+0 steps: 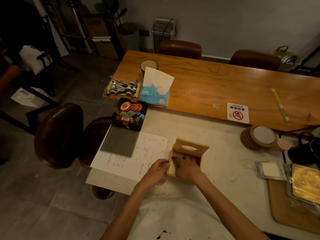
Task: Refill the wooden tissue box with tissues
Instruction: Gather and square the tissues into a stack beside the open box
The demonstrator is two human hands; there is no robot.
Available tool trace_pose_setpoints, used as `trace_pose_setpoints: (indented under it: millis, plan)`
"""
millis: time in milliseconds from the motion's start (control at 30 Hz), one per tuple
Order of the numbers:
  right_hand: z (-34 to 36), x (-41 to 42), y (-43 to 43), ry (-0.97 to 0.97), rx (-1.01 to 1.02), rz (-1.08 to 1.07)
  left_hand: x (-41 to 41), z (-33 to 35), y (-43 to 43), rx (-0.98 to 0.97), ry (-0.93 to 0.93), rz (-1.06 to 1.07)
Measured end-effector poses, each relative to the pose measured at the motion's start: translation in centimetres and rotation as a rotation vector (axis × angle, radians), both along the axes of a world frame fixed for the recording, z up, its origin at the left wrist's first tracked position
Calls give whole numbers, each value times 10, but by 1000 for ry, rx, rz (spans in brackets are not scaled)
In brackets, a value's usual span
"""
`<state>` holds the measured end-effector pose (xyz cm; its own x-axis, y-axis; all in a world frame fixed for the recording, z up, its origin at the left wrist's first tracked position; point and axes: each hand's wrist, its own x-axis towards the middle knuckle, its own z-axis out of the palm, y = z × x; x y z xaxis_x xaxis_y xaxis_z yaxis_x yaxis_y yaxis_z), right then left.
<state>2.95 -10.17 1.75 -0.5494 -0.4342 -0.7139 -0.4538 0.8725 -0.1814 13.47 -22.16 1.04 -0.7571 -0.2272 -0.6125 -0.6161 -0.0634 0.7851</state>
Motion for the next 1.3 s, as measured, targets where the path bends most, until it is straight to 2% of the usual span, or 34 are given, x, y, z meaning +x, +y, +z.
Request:
trace_pose_setpoints:
  millis: [233, 400, 467, 567, 633, 767, 900, 967, 1167, 1300]
  plan:
    - [4, 2, 2, -31, -13, -9, -1, -2, 0, -17, 5, -28]
    - [23, 3, 5, -65, -104, -62, -3, 0, 2, -41, -3, -47]
    - [35, 4, 15, -67, -196, -92, 0, 0, 3, -115, 27, -66]
    - [52, 5, 53, 118, -271, -258, -1, 10, 3, -296, 195, -167]
    - [58, 3, 75, 245, -159, -239, -12, 19, 1, -363, 218, -299]
    - [43, 1, 66, 226, -34, -234, -49, 27, 1, -710, 15, -695]
    - [18, 1, 43, 234, 43, -294, -77, 22, 12, -814, -249, -870]
    - [8, 1, 40, 218, 85, -313, -80, 14, 17, -858, -298, -876]
    - [3, 0, 41, 218, 67, -288, -70, 11, 20, -862, -258, -800]
    - [15, 8, 53, 218, -133, -325, -48, 33, 15, -913, -111, -784]
